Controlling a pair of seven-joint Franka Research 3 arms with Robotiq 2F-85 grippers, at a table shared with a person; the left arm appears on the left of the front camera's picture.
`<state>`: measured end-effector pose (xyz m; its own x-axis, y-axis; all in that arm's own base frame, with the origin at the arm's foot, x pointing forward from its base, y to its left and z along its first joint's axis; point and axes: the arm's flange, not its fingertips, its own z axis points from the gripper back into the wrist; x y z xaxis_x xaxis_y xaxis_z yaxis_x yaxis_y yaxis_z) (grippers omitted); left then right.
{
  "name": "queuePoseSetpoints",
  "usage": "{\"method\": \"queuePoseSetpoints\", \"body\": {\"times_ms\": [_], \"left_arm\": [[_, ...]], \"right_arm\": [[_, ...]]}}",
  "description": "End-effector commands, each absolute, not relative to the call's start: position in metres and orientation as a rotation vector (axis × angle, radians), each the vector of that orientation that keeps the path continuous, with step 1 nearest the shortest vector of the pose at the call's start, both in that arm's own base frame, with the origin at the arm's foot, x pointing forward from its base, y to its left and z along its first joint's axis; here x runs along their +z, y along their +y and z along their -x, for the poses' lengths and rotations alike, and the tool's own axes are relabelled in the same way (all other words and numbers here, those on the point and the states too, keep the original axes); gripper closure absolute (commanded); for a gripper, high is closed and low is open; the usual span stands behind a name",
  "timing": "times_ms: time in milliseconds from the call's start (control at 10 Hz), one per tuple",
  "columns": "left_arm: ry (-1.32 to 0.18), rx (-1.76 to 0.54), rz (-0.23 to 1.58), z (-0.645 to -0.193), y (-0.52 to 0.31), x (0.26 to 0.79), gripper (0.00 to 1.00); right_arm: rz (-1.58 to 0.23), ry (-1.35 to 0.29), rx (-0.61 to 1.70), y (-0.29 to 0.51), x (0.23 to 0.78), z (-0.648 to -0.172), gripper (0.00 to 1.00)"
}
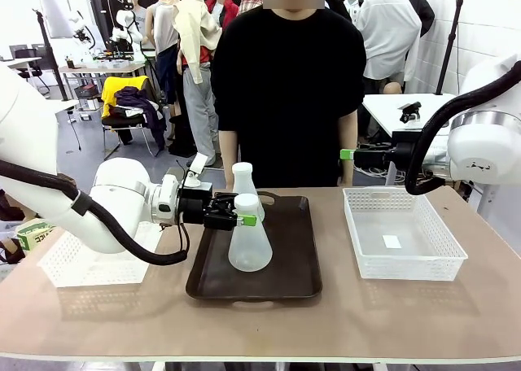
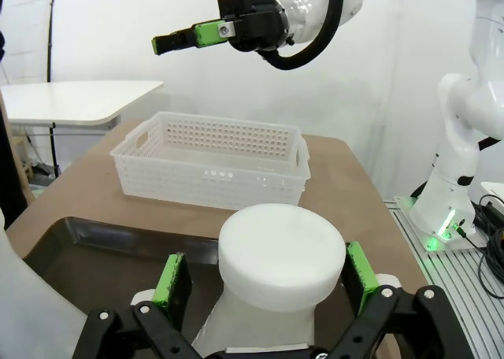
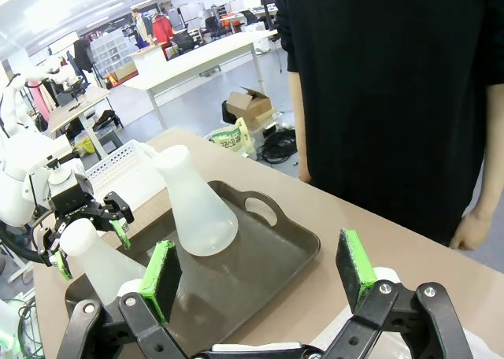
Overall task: Prepare the laboratory tools.
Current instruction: Place the picked Big flask upright in the Handle tray as directed by the person.
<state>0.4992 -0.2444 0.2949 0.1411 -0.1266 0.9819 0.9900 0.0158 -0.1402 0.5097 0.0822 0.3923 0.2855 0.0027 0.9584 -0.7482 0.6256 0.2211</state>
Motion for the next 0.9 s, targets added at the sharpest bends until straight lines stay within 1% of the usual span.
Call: {"method": "queuePoseSetpoints", "body": {"times_ms": [0, 800], "left_arm": [[-1.028, -1.171, 1.181, -0.4996, -0.2456, 0.2943, 0.00], [-1.028, -1.171, 1.181, -0.4996, -0.2456, 0.2943, 0.00]], "right_arm": [[-0.754, -1.185, 0.569, 0.0828, 0.3921, -0.5086, 0.00], [-0.754, -1.185, 0.569, 0.0828, 0.3921, -0.5086, 0.00]]}}
